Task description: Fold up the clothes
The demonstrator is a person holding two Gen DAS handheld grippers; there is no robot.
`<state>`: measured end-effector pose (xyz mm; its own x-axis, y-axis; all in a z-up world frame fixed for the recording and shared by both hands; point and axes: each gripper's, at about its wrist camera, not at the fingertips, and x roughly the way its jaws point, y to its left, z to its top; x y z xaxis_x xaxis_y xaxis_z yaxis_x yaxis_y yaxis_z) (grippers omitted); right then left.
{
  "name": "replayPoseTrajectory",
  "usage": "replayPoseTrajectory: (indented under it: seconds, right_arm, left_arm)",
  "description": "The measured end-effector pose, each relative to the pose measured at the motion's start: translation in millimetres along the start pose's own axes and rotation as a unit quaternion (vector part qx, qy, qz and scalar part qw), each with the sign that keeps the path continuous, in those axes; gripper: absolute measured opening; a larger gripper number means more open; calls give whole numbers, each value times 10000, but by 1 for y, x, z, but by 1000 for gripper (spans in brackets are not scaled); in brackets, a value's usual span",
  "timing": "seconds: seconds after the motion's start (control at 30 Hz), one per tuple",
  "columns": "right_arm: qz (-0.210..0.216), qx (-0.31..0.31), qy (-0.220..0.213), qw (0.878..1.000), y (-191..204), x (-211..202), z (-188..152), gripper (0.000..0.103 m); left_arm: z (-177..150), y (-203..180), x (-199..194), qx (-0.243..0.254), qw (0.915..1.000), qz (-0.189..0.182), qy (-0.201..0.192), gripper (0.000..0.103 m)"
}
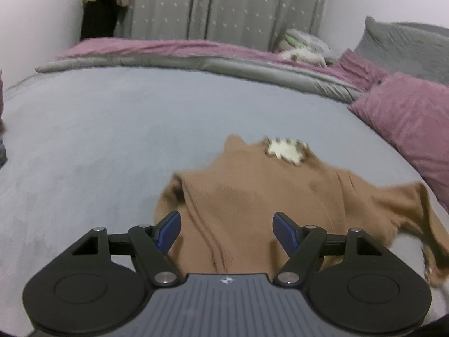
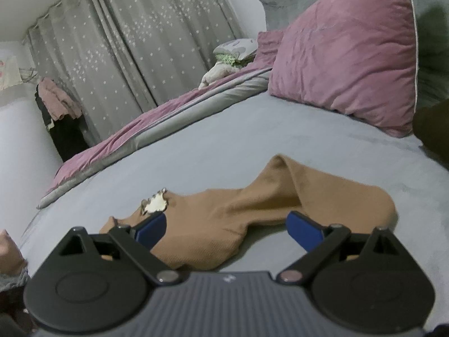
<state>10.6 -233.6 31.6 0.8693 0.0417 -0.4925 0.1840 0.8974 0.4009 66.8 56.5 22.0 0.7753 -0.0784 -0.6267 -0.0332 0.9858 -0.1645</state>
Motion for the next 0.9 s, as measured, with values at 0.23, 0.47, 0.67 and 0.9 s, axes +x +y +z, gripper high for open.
replayPoseTrajectory:
  seconds: [0.23, 0.47, 0.67, 0.9]
  right_arm:
    - [115, -40, 279, 9995, 14, 7, -11, 97]
    - [149, -231, 497, 9984, 28, 16, -20, 97]
    - [160, -309, 635, 9974, 33, 20, -26, 97]
    - [157, -283, 716, 9969, 35, 22, -28, 97]
  left_arm:
    - [-34, 11, -12, -674, 9966, -335, 320, 66]
    - [-40, 19, -16, -1091, 9918, -492, 439, 47]
    - [-40, 18, -26, -1069, 9906, -673, 522, 45]
    - [-48, 5, -24, -1031, 9841, -1148, 884, 45]
